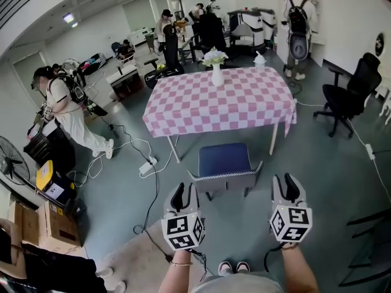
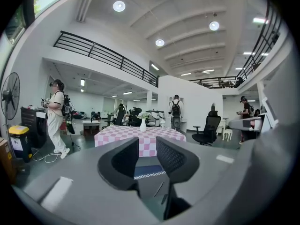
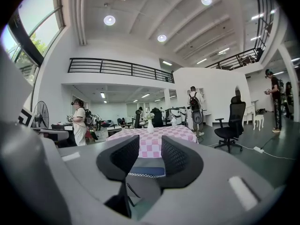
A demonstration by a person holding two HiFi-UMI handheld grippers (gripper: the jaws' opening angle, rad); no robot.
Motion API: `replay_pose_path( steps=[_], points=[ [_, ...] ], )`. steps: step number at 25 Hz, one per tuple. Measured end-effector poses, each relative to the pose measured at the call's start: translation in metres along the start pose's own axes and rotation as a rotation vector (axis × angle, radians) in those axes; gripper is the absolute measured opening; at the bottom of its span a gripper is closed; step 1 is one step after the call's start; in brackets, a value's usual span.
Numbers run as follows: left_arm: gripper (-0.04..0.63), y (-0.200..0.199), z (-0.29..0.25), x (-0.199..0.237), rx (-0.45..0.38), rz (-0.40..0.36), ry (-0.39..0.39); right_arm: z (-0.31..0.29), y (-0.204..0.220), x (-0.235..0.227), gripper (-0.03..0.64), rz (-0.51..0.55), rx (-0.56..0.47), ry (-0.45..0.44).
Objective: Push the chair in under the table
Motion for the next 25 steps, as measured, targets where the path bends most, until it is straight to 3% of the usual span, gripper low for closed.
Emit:
replay_pose_path(
  steps=[12,25],
  points=[
    [0.114,0.022,-0.027,0.033,0.045,0.009,0.021,-0.022,0.021,0.002,0.129,0.015,0.051,0.058],
    [0.114,0.026,-0.150,0.059,0.035,-0.015,-0.030,-0.170,0.039,-0.007,0.129,-0.023,0.047,-0.015]
  ],
)
Point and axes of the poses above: the fingertips, and each gripper's own axes: z backward along the fingers, x to its left, y out of its underside, the point moved 9 cm from there along z, backward along the fingers, and after that the axes turned 15 degrees about -x, right-handed, at the moved point
